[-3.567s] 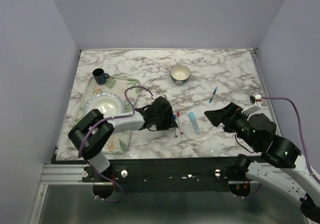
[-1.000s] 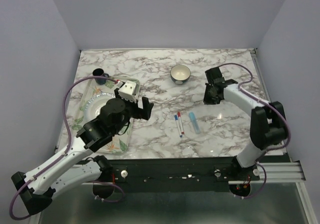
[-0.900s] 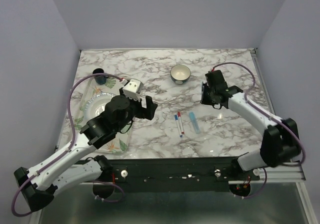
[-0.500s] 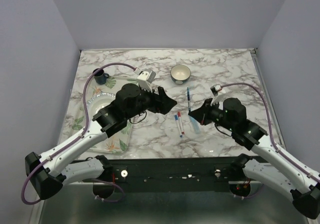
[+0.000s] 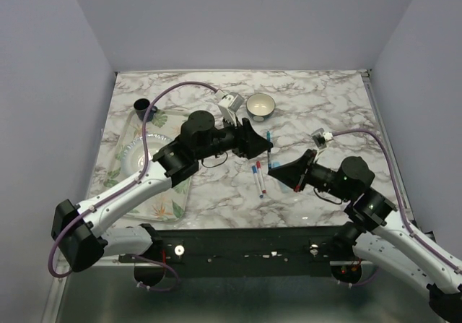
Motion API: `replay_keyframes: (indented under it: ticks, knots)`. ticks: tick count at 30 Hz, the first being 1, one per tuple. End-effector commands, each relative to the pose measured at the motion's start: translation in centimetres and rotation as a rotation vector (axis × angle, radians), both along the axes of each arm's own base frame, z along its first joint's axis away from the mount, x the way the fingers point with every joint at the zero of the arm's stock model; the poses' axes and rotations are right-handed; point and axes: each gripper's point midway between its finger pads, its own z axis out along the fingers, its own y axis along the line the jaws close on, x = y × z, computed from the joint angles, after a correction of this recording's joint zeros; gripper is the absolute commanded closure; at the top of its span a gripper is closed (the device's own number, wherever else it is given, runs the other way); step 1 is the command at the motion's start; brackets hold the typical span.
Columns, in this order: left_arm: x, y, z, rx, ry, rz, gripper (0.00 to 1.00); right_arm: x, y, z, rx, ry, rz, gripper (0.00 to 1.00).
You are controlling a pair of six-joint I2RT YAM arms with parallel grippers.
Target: Insert the pens into the pen caps
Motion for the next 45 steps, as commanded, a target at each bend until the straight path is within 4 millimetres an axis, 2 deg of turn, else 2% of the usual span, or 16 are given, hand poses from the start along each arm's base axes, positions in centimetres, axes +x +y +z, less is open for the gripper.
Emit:
replay_keyframes:
  ticks: [1,4,8,9,14,18,25,28,29,30,31,32,35,41,43,45]
  knots:
    - [-0.7,-1.1,2.2,-0.068,-0.018,-0.078,0.41,-1.1,0.6,0.2,0.029,0.001,0.062,0.99]
    - [-1.2,-1.4,2.4,-0.09,-0.011,-0.108,0.46,-1.2,0.7,0.7,0.047,-0.018,0.074,0.99]
    - [-2.0,-1.9,2.7,-0.118,0.009,-0.168,0.96,-1.3,0.5,0.8,0.055,-0.024,0.067,0.98]
    - [-2.3,-2.0,2.8,-0.125,0.022,-0.18,1.0,-1.3,0.5,1.0,0.06,-0.026,0.067,0.94]
    - [-3.4,-2.4,3.1,-0.172,0.063,-0.244,1.0,-1.7,0.2,2.5,0.11,-0.043,0.064,0.56]
    - [-4.2,-2.6,3.2,-0.191,0.088,-0.297,1.0,-1.7,0.5,3.1,0.106,-0.046,0.08,0.53]
    - [-4.5,-2.7,3.1,-0.189,0.111,-0.311,1.0,-1.3,1.1,3.2,0.098,-0.043,0.092,0.62]
    - [-4.6,-2.8,2.8,-0.185,0.128,-0.32,1.0,-1.5,1.1,3.5,0.111,-0.054,0.097,0.82]
    - [-4.7,-2.8,2.6,-0.18,0.133,-0.324,1.0,-1.4,1.1,3.6,0.115,-0.061,0.097,0.99]
    - [-4.7,-2.8,2.7,-0.182,0.133,-0.326,0.99,-1.6,1.1,3.7,0.118,-0.061,0.103,0.99]
    - [-4.7,-2.8,2.4,-0.176,0.143,-0.321,0.87,-1.6,1.1,3.6,0.122,-0.057,0.102,0.99]
    - [-4.2,-2.7,2.2,-0.172,0.15,-0.29,0.54,-1.7,0.9,4.0,0.135,-0.066,0.099,0.99]
    - [-3.5,-2.0,1.8,-0.138,0.131,-0.22,0.21,-1.6,0.2,4.3,0.162,-0.053,0.054,0.99]
    - [-1.1,1.0,2.3,-0.008,0.013,-0.015,0.06,-0.1,-1.7,3.3,0.103,0.002,-0.095,0.99]
    - [1.0,3.2,0.7,0.117,0.001,0.116,0.04,0.3,-2.3,3.2,0.093,0.006,-0.141,0.99]
    - [3.4,5.4,1.0,0.241,-0.101,0.224,0.05,0.5,-2.8,3.0,0.084,0.01,-0.166,0.99]
